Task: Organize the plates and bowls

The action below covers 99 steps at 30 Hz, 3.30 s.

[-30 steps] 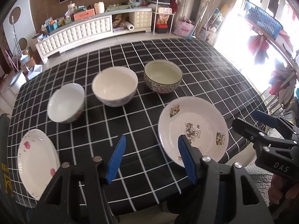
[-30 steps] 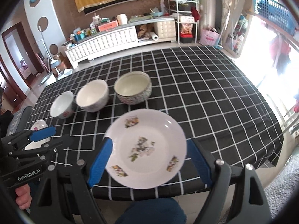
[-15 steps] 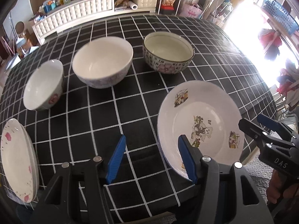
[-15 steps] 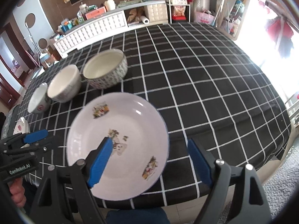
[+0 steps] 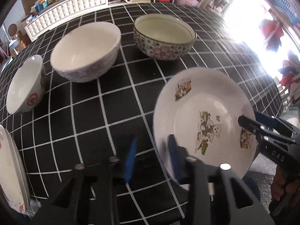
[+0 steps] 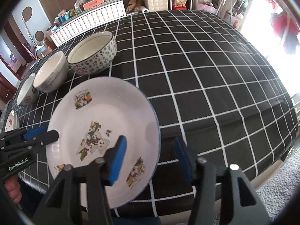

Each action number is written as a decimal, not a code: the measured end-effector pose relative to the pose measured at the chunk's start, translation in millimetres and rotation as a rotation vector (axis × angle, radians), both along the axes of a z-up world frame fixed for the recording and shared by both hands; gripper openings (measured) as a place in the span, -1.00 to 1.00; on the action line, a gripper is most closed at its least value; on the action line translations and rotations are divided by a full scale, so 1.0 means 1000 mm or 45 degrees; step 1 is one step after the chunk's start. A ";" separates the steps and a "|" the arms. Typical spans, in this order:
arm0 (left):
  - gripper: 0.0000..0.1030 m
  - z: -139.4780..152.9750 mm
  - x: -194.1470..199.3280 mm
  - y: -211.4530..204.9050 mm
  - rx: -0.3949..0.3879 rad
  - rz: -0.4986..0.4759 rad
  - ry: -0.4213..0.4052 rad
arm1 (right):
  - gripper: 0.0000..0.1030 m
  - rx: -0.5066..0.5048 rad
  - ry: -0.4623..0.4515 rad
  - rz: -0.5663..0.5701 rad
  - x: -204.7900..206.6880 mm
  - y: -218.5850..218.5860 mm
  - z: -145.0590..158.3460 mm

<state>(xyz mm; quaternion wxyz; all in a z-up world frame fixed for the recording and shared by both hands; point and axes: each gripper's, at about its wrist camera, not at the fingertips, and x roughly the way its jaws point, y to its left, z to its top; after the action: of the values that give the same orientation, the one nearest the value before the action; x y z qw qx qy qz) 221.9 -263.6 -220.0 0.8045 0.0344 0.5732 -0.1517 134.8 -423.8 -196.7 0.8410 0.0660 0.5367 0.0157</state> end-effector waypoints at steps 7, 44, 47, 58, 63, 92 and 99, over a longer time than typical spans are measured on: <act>-0.73 -0.003 -0.001 -0.012 0.018 -0.031 -0.011 | -0.56 0.041 -0.001 -0.010 -0.004 -0.008 -0.003; -0.73 0.087 -0.088 0.160 0.022 0.277 -0.191 | -0.62 0.025 -0.148 0.268 -0.026 0.168 0.070; -0.73 0.090 -0.099 0.190 0.023 0.328 -0.193 | -0.62 0.048 -0.152 0.313 -0.025 0.193 0.073; -0.72 0.090 -0.125 0.287 0.064 0.522 -0.176 | -0.62 -0.003 -0.160 0.511 -0.021 0.288 0.072; -0.73 0.083 -0.132 0.313 0.089 0.580 -0.162 | -0.62 0.006 -0.121 0.565 -0.020 0.320 0.061; -0.73 0.042 -0.118 0.364 0.122 0.686 -0.084 | -0.61 -0.011 0.008 0.673 -0.003 0.377 0.022; -0.73 0.042 -0.108 0.361 0.175 0.659 -0.120 | -0.61 -0.037 0.015 0.669 0.004 0.380 0.020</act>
<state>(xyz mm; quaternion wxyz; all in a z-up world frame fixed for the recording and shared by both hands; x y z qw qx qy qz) 114.1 97.6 -177.6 0.8380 -0.0518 0.5339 0.1002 138.8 -43.7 -176.5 0.8060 -0.0876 0.5403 0.2254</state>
